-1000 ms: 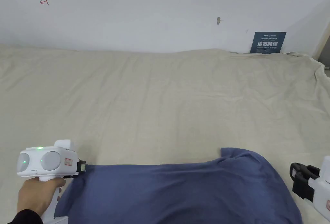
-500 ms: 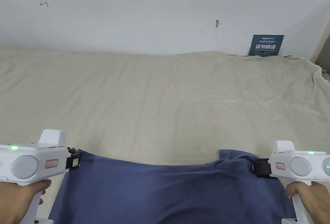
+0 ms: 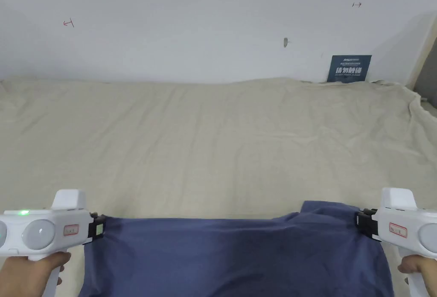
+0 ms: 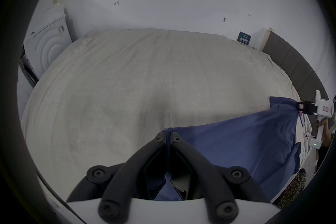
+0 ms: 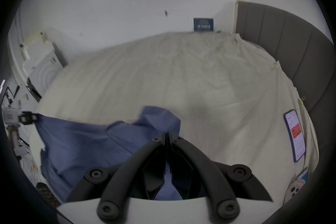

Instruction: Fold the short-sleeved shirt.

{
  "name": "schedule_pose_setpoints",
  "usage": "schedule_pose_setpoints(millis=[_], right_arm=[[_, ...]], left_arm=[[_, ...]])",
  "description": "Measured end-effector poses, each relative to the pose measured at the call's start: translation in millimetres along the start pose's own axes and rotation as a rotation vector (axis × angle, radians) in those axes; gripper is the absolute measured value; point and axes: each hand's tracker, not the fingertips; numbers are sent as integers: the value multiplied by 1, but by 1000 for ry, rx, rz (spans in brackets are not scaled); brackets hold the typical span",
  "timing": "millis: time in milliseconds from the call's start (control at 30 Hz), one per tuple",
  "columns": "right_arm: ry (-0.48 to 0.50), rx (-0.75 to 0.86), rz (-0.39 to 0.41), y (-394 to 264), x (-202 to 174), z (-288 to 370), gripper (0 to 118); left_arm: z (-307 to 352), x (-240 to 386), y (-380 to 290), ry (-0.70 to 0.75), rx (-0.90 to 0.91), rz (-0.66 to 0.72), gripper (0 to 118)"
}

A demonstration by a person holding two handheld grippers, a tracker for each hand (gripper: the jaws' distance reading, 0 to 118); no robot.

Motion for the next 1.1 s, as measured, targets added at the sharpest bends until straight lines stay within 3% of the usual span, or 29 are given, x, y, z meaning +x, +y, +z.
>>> schedule_pose_setpoints(millis=[200, 467, 767, 1100], right_arm=[[70, 103, -28, -26, 3, 99, 1], [123, 94, -58, -104, -1, 177, 1], [42, -72, -185, -205, 15, 159, 1], [-47, -138, -238, -245, 16, 127, 2]], left_arm=[[41, -7, -33, 10, 14, 48, 0], [93, -19, -99, 6, 24, 75, 0], [78, -28, -185, 40, -83, 102, 0], [65, -21, -219, 94, -122, 131, 0]])
